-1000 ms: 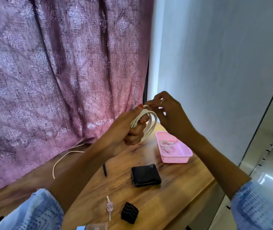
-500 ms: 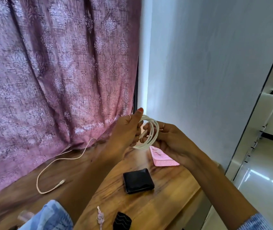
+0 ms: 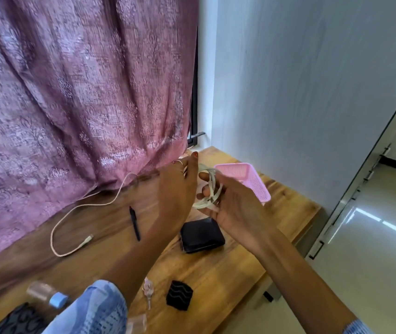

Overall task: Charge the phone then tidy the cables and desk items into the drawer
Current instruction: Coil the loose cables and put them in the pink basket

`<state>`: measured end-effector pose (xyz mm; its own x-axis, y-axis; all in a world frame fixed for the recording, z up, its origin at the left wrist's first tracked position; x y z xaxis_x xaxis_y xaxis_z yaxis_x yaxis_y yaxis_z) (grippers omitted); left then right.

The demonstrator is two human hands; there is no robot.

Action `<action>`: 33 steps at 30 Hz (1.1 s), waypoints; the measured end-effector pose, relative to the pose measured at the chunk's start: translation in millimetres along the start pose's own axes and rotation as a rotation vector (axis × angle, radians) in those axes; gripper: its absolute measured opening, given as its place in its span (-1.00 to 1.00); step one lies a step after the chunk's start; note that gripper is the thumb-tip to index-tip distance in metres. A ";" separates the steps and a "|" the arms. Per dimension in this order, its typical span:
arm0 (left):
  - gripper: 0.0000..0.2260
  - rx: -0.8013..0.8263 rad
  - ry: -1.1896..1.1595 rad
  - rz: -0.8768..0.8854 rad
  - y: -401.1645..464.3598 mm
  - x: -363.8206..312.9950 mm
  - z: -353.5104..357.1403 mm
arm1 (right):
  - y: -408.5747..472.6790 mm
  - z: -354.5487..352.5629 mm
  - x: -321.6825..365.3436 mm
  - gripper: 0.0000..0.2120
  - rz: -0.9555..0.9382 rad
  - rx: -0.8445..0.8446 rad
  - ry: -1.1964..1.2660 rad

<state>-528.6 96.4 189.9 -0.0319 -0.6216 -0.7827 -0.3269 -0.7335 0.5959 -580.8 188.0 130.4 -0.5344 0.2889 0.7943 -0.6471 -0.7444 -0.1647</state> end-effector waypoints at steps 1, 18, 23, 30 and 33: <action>-0.62 -0.010 0.024 0.032 -0.3 1.8 1.7 | 1.5 -3.3 -1.2 -0.84 -0.044 -0.050 -0.086; -0.57 0.077 0.312 0.040 11.4 22.8 10.6 | -10.9 10.7 23.6 -0.60 -0.720 -0.196 -1.662; -0.66 0.264 0.149 -0.229 16.9 38.0 12.2 | -18.4 18.2 37.9 -0.45 -0.856 -0.222 -1.735; -0.69 0.557 -0.401 -0.664 -4.8 41.4 15.8 | -37.4 -2.8 64.9 -0.57 -0.985 -0.251 -1.549; -0.66 0.548 -0.485 -0.721 -4.5 48.6 11.0 | -33.6 -25.7 79.8 -0.75 -0.928 -0.282 -1.401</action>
<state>-539.1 72.5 147.2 0.0045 0.1846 -0.9828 -0.8021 -0.5863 -0.1138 -615.7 251.6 184.4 0.8024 -0.2943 0.5192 -0.5941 -0.4768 0.6478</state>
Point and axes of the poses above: each hand's wrist, its own y-axis towards the middle knuckle, its own z-axis out of the palm, x = y × z, the point moved 9 cm from there along y, towards the middle knuckle, and after that the axes turned 12 degrees about -x, right-handed, at the moved point
